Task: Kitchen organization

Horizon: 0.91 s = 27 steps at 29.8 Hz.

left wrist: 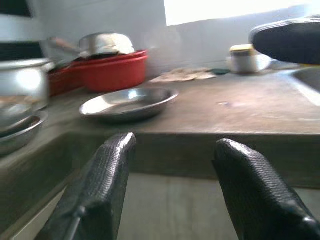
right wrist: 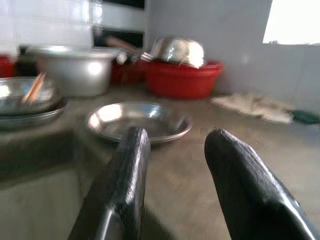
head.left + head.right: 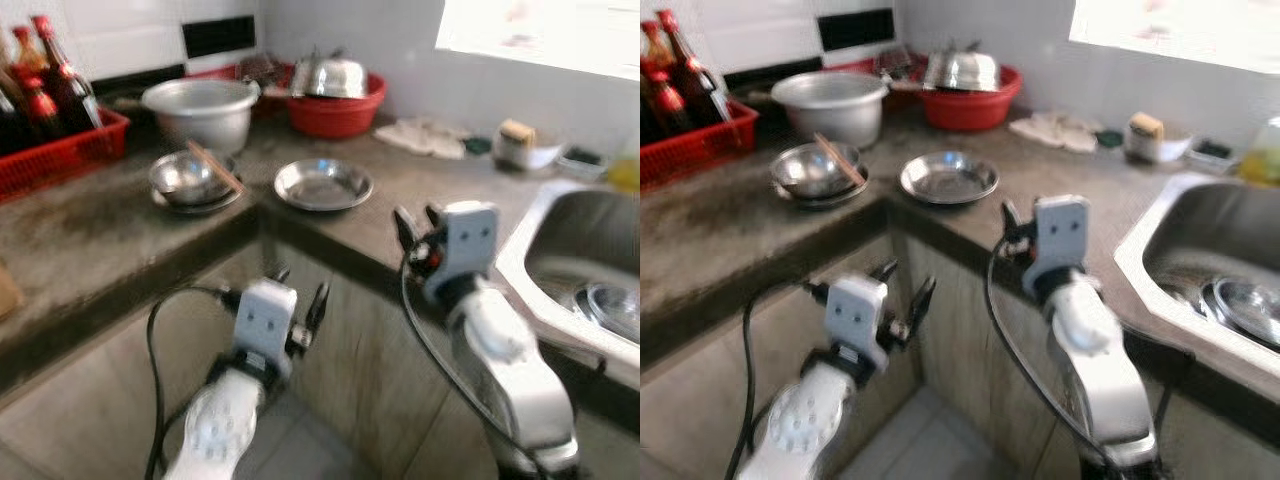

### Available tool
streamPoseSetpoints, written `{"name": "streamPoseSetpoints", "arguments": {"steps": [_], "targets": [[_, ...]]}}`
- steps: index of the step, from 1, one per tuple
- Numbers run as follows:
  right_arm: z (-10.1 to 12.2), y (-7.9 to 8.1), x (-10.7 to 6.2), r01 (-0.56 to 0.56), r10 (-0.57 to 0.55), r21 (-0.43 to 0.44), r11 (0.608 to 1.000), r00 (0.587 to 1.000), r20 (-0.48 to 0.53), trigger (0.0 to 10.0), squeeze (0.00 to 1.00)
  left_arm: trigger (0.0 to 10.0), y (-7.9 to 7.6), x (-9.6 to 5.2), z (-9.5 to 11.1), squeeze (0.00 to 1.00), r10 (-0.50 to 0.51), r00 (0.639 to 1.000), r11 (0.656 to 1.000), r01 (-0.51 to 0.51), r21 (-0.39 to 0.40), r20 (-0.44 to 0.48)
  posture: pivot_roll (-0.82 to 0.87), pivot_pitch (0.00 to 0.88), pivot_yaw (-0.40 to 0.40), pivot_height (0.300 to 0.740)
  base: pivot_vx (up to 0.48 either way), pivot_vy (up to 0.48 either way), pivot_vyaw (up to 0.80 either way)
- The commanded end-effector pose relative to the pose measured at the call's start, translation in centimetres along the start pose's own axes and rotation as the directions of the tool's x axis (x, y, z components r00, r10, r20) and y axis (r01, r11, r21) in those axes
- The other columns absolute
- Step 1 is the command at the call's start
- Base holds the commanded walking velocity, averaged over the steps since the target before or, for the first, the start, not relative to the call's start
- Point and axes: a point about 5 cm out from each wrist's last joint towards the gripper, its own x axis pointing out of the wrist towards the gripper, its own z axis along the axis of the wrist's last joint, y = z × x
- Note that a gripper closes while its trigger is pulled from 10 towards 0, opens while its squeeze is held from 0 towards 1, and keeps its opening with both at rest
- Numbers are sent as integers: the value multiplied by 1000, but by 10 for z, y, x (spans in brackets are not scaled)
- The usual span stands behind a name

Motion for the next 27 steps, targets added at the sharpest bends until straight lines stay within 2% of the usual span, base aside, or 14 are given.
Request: {"name": "streamPoseSetpoints", "arguments": {"steps": [1, 6, 11, 22, 27], "targets": [[-7, -7, -5, 8, -9, -5, 1000, 1000, -28, 10000, 0, 10000, -1, -1, 1, 0, 5, 1000, 1000, -5, -27, -4, 149, 76, -35, 740, 0, 0, 0], [-19, -10, -28, 42, -41, 16, 999, 999, -31, 10000, 0, 10000, -1, -5, 1, 0, 12, 1000, 1000, -12, -14, -5, 145, 81, -34, 740, 0, 0, 0], [-21, -7, -37, 56, -56, 20, 998, 997, -44, 10000, 0, 10000, 0, -4, 2, 0, 16, 1000, 1000, -16, -11, -3, 141, 82, -25, 740, 0, 0, 0], [-6, -14, -28, 87, -87, -10, 996, 996, 27, 10000, 0, 10000, 1, -3, 5, 0, 23, 1000, 999, -23, 22, 12, 148, 77, -23, 740, 46, 0, 0], [-3, -12, -22, 66, -65, -23, 998, 997, 42, 10000, 0, 10000, 0, -3, 4, 0, 27, 1000, 999, -27, 29, 7, 151, 67, -29, 740, 296, 0, 738]]}}
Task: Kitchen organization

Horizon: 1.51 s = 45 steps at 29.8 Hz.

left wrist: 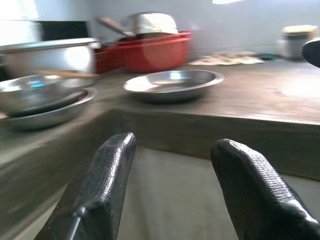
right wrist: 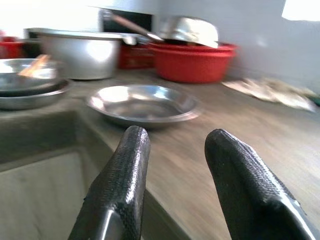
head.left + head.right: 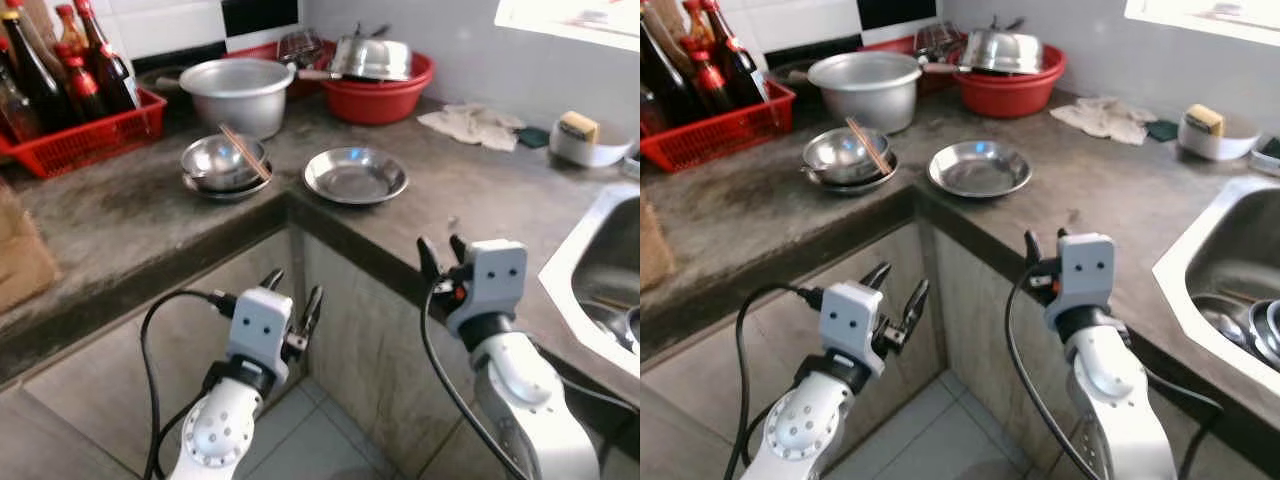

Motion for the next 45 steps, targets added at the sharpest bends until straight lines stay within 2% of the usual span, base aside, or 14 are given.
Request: {"name": "streamPoseSetpoints", "arguments": {"steps": [1, 15, 22, 23, 26, 28, 29, 31, 32, 33, 35, 36, 39, 45], "targets": [[5, 6, 4, -26, 26, 6, 1000, 999, 28, 10000, 0, 10000, 3, -1, 2, 0, 17, 1000, 1000, -17, 21, 4, 151, 67, -29, 740, 311, 0, 800], [14, 4, 17, -32, 32, 4, 999, 998, 60, 10000, 0, 10000, 1, -2, -1, 0, 9, 1000, 1000, -9, 24, -6, 150, 54, -30, 740, 332, 0, 0], [19, -4, 31, -2, 2, 8, 1000, 999, 33, 10000, 0, 10000, -6, -4, -6, 0, -40, 999, 999, 39, -34, -35, 152, 64, -28, 740, 42, 0, 0], [19, -6, 34, 7, -7, 14, 1000, 1000, 20, 10000, 1000, 10000, -10, -6, -8, 0, -67, 997, 997, 65, -50, -39, 151, 68, -28, 740, 0, 0, 0], [18, -9, 40, 27, -27, -7, 1000, 999, -21, 10000, 1000, 10000, -17, -10, -10, 0, -123, 991, 989, 119, -88, -48, 151, 68, -28, 740, 0, 0, 0], [19, -10, 46, 48, -47, 8, 999, 998, -47, 10000, 1000, 10000, -21, -12, -11, 0, -146, 988, 986, 142, -82, -51, 152, 73, -29, 740, 0, 0, 0], [18, -10, 52, 57, -57, -2, 998, 995, -81, 10000, 0, 10000, -23, -12, -12, 0, -162, 985, 983, 157, -92, -56, 152, 80, -26, 740, 0, 0, 0], [21, -10, 61, 64, -62, 12, 998, 992, -107, 10000, 0, 10000, -24, -13, -13, 0, -176, 983, 981, 170, -98, -60, 150, 80, -27, 740, 0, 0, 0], [22, -12, 66, 107, -106, 0, 994, 986, -126, 10000, 0, 10000, -25, -13, -13, 0, -184, 981, 977, 176, -118, -62, 150, 80, -27, 740, 0, 0, 0], [22, -20, 72, 219, -226, -62, 974, 959, -173, 10000, 0, 10000, -28, -13, -12, 0, -221, 974, 969, 214, -121, -56, 153, 84, -31, 740, 0, 0, 0], [25, -26, 76, 289, -297, -74, 955, 937, -183, 10000, 0, 10000, -30, -14, -11, 0, -237, 970, 965, 229, -126, -48, 153, 84, -31, 740, 0, 0, 0], [25, -27, 80, 259, -259, -33, 965, 941, -216, 10000, 0, 10000, -32, -15, -9, 0, -245, 969, 961, 238, -139, -39, 153, 86, -33, 740, 0, 0, 0], [24, -30, 84, 244, -238, -10, 970, 936, -259, 10000, 0, 10000, -34, -15, -8, 0, -256, 966, 959, 249, -137, -32, 151, 89, -31, 740, 0, 0, 0], [21, -34, 97, 244, -206, 47, 969, 896, -393, 10000, 0, 10000, -34, -16, -8, 0, -257, 966, 958, 250, -138, -33, 156, 99, -40, 740, 0, 0, 0]]}}
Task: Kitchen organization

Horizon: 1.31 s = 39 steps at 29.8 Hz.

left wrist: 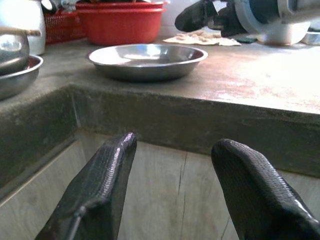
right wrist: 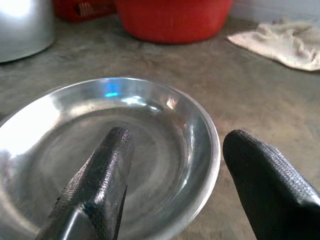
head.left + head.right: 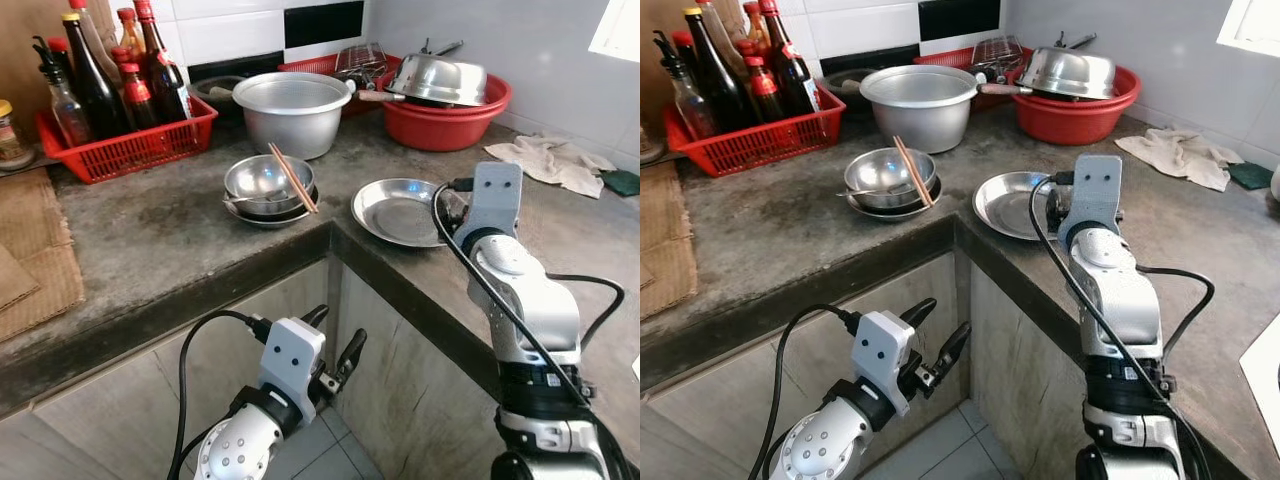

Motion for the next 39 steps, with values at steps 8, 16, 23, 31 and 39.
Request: {"name": "streamPoseSetpoints", "arguments": {"steps": [8, 16, 23, 31, 39], "targets": [[-1, -1, 18, -4, 12, 46, 999, 984, -180, 10000, 0, 10000, -4, -2, 6, 0, -11, 1000, 1000, 11, -3, 22, 156, 110, -50, 740, 0, 0, 0], [6, -4, 30, 23, -11, 59, 998, 979, -205, 10000, 0, 10000, -6, -4, 7, 0, -7, 1000, 1000, 7, -6, 25, 160, 118, -57, 740, 0, 0, 0], [19, -7, 37, 46, -33, 79, 996, 987, -158, 10000, 0, 10000, -7, -5, 8, 0, 7, 1000, 1000, -6, -10, 27, 161, 127, -61, 740, 0, 0, 0], [28, -13, 37, 82, -76, 57, 995, 991, -107, 10000, 0, 10000, -8, -5, 8, 0, 5, 1000, 1000, -5, -9, 23, 161, 129, -56, 740, 0, 0, 0], [6, -16, 37, 81, -76, 11, 997, 969, -234, 10000, 0, 10000, -7, -5, 8, 0, 5, 1000, 1000, -5, -8, 22, 160, 127, -58, 740, 0, 0, 0]]}}
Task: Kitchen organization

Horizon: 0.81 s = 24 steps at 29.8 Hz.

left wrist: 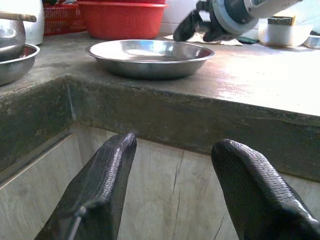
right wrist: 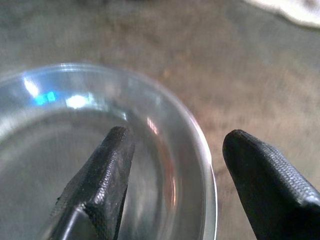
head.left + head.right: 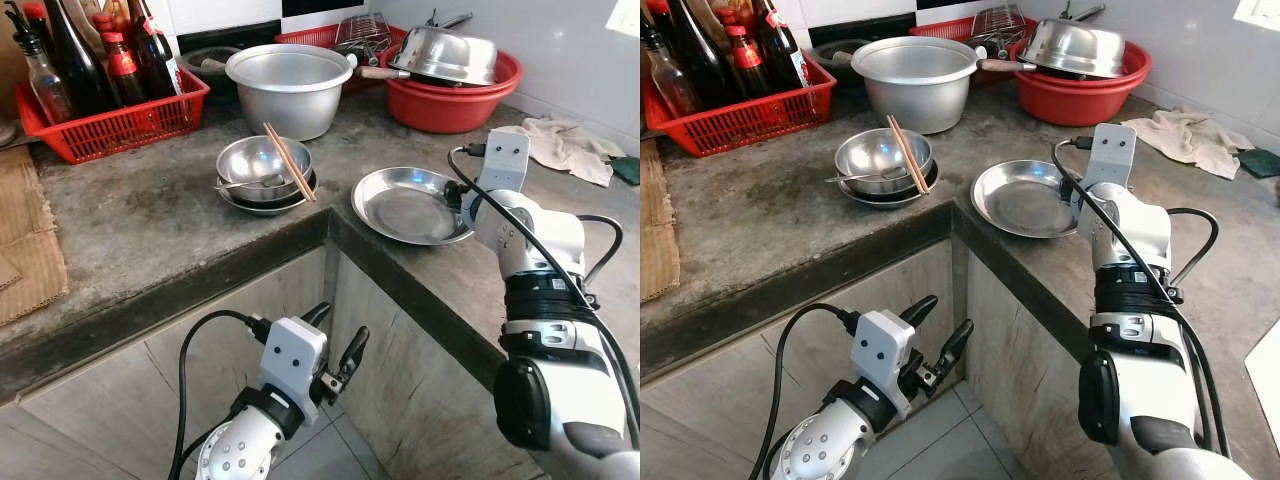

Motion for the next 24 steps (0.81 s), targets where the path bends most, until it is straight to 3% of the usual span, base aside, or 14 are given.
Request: {"name": "streamPoseSetpoints", "arguments": {"steps": [1, 12, 13, 14, 15, 24], "targets": [[-9, 0, 2, 0, -1, -13, 1000, 998, -60, 10000, 0, 10000, 0, -1, 4, 0, 4, 1000, 1000, -4, 6, 12, 161, 124, -59, 740, 0, 0, 0], [-23, 7, 3, -50, 61, 68, 996, 983, -174, 10000, 0, 10000, -3, 0, 10, 0, -18, 998, 1000, 19, -10, 65, 165, 104, -61, 740, 0, 0, 0], [-24, 6, 4, -49, 64, 82, 995, 981, -184, 6941, 0, 10000, -4, 0, 10, 0, -20, 998, 1000, 21, -13, 67, 165, 104, -61, 740, 0, 0, 0], [-25, 6, 4, -46, 61, 86, 995, 980, -189, 2784, 0, 10000, -4, 0, 10, 0, -21, 998, 1000, 22, -14, 66, 165, 104, -61, 740, 0, 0, 0], [-26, 4, 4, -38, 56, 99, 994, 979, -195, 0, 0, 10000, -4, 0, 10, 0, -22, 998, 1000, 23, -14, 66, 165, 102, -59, 740, 0, 0, 0], [-31, 1, 5, -11, 58, 197, 980, 971, -234, 0, 0, 10000, -3, 0, 7, 0, -22, 998, 1000, 22, -9, 58, 164, 91, -58, 740, 0, 0, 0]]}}
